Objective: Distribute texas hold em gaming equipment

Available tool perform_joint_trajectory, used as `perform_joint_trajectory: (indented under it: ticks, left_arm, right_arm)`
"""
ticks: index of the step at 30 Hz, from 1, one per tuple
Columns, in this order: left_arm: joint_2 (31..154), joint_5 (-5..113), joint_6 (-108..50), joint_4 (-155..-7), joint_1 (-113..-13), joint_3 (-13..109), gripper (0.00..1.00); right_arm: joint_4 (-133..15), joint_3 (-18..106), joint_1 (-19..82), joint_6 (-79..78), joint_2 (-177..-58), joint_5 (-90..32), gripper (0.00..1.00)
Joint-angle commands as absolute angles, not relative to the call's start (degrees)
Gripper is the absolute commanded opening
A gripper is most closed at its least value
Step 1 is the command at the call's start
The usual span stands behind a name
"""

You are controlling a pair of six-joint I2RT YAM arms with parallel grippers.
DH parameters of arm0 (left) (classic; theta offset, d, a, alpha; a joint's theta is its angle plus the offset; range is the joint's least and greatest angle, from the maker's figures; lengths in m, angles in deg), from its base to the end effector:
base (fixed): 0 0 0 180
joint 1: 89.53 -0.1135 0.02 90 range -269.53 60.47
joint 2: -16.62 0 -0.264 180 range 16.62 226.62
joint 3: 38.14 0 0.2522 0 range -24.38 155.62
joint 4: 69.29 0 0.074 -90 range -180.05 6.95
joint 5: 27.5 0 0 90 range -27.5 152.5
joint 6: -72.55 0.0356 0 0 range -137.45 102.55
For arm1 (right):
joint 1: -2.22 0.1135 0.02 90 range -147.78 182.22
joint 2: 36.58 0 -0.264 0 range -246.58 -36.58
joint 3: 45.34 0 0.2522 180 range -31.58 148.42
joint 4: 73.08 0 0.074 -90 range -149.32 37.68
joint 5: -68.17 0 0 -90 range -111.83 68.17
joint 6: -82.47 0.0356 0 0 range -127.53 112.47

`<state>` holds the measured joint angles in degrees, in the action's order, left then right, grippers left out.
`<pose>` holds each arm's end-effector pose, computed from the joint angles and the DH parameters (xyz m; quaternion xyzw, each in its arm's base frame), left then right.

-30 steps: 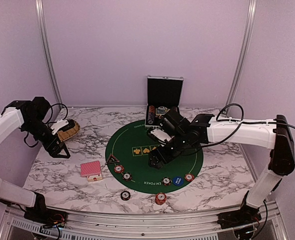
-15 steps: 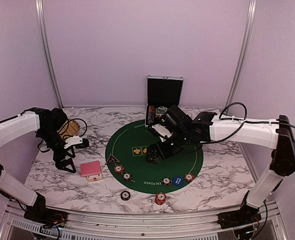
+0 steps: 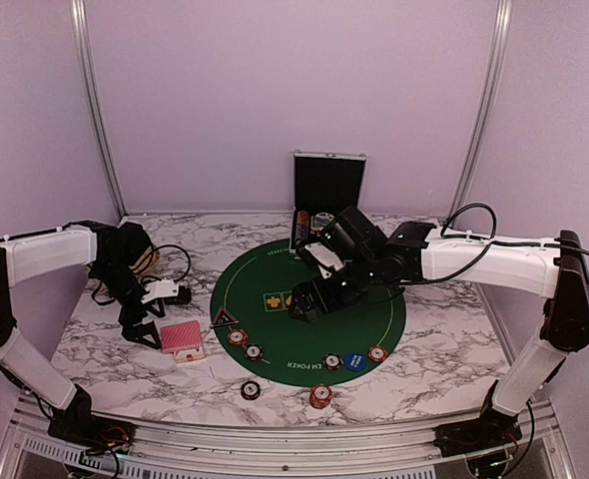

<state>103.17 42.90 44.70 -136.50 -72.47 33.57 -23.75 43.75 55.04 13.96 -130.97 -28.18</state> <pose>0.2477 -0.0885 0.2059 0.6358 0.7499 -0.1306 0.1282 0.2112 0.2849 0.2642 -0.2731 0.9114 0.2253 0.2099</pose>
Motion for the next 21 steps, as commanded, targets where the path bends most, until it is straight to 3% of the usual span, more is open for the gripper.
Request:
perform_joint_trajectory:
  ticks: [1,21]
  left_arm:
    - [104.14,43.74,44.46,-133.61,-70.95,32.21,0.99]
    - [104.15,50.89,41.67,-125.25,-67.04,27.84,0.99]
  right_arm:
    - [-25.06,46.09,54.27,15.15,-129.38,-28.42,0.99]
    - [-25.11,45.59,53.66,14.79,-128.83,-29.19,0.99]
